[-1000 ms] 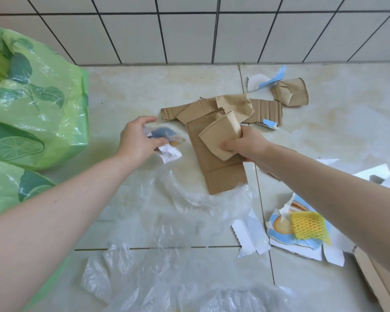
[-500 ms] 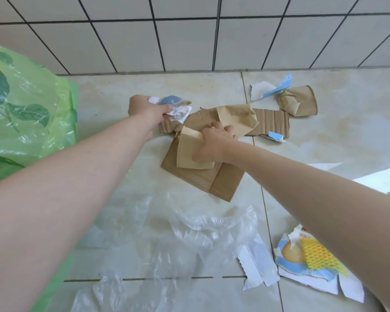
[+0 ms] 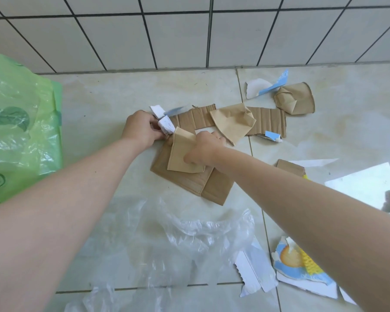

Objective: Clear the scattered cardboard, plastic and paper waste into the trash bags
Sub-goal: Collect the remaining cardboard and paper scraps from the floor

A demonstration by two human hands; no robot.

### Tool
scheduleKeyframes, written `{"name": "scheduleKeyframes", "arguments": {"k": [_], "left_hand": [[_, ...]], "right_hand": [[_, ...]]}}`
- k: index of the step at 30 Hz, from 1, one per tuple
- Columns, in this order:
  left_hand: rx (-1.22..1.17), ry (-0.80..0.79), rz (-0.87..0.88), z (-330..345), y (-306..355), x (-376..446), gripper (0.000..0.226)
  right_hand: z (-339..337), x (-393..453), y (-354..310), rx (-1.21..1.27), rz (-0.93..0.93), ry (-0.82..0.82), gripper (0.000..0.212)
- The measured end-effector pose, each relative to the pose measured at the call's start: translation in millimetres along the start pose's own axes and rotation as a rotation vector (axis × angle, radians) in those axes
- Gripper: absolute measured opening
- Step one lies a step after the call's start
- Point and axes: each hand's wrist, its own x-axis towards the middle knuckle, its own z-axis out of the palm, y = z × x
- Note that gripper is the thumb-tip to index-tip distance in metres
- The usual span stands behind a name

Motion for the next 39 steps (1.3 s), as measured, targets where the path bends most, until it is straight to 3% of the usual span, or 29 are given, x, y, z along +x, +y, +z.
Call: {"name": "scheduleKeyframes", "arguments": {"k": [7, 15, 18, 21, 26, 32, 37, 39], "left_hand": [[0.112, 0.004, 0.004, 1.8, -4.5, 3.2, 0.021], [-0.072, 0.003, -0.046, -3.8, 0.0, 3.6, 0.096], [-0.075, -0.032, -0.056, -4.4, 1.9, 4.3, 0.108], [-0.059, -0.085, -0.062, -3.6, 2.5, 7.4, 0.093], [-0.081, -0.066, -0.026, -3.1, 4.9, 5.3, 0.033], [-0.182, 0.060, -0.128, -7.3, -5.1, 2.0, 0.018], [-0.294, 0.072, -0.182, -31.8, -13.4, -9.9, 0.024], [-0.340, 0.059, -0.186, -42.2, -13.5, -21.7, 0.016]], "right_hand": [[-0.4, -0.5, -1.4, 0.140, 0.005, -0.030, 0.023], [-11.4, -4.3, 2.7, 0.192, 0.000, -0.041, 0.025], [-13.9, -1.4, 3.5, 0.214, 0.009, -0.055, 0.026], [-13.4, 0.5, 5.0, 0.235, 0.003, -0.059, 0.025], [-15.0, 0.8, 6.2, 0.296, 0.010, -0.073, 0.028], [-13.3, -11.4, 11.2, 0.345, 0.000, -0.084, 0.039], [-17.3, -36.9, 14.4, 0.362, -0.061, -0.070, 0.029], [-18.7, -48.6, 15.1, 0.398, -0.072, -0.065, 0.027]]}}
